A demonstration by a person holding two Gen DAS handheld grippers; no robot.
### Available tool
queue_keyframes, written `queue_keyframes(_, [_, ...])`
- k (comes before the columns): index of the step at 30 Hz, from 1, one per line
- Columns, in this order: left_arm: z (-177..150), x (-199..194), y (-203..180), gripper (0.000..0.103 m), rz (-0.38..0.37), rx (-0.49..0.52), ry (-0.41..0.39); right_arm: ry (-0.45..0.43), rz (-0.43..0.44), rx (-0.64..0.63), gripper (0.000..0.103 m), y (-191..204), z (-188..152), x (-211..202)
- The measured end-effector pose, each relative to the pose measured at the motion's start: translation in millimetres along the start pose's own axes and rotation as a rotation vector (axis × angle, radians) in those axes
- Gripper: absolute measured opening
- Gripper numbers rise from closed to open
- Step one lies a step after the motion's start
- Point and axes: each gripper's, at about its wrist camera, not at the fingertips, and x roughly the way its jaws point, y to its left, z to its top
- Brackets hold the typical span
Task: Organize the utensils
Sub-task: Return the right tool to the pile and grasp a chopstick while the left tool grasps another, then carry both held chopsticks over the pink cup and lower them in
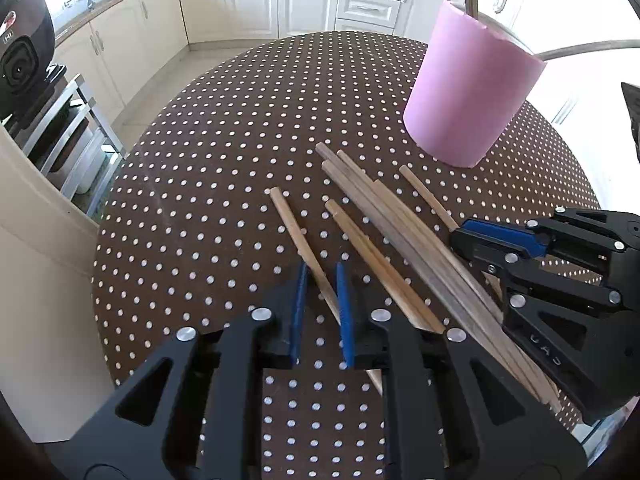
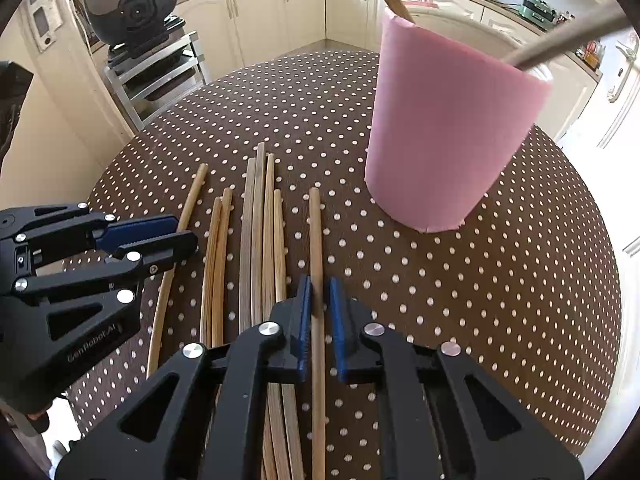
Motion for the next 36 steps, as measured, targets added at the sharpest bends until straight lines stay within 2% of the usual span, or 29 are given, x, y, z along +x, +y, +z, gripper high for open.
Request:
queue_keyframes(3, [3.3,1.8,-0.1,0.007,-0.016,-0.009,-0.006,0.011,-0.008,-0.009,0.005,3.7,5.3,5.4])
queue_keyframes(7, [3.1,0.4,6.3,0.006,-0.062,-0.036,-0.004,-0.001,-0.002,0.008,0.005,3.6,3.3,5.1])
queue_keyframes(12, [0.1,-11.8,13.5,0.006,-0.109,-0.063,-0.019,-0.072,0.031,0.037,0.005,-6.1,-5.8,-25.3])
queue_keyframes(20, [-2.0,-63.1,8.4,0.006,-0.155,-0.051,-0.136,-0.185,0.05,0.031,0.005,0.9,-15.3,-74.7])
queue_keyframes(24, [-5.3,-92.0,4.3,0.006,-0.184,-0.04,-0.2,-0.266,0.087,0.043,0.005,2.3,-20.8,-101.9])
queue_keyframes(29, [-6.6,-116.5,-0.5,0.006,-0.22,-0.027,-0.247,-0.353,0.137,0.05,0.005,7.5,-27.3,-128.8])
queue_keyframes(36, [-11.6,-147.6,-14.6,0.006,-0.246,0.004,-0.31,-0.437,0.179,0.06,0.005,14.3,-30.2,-146.1])
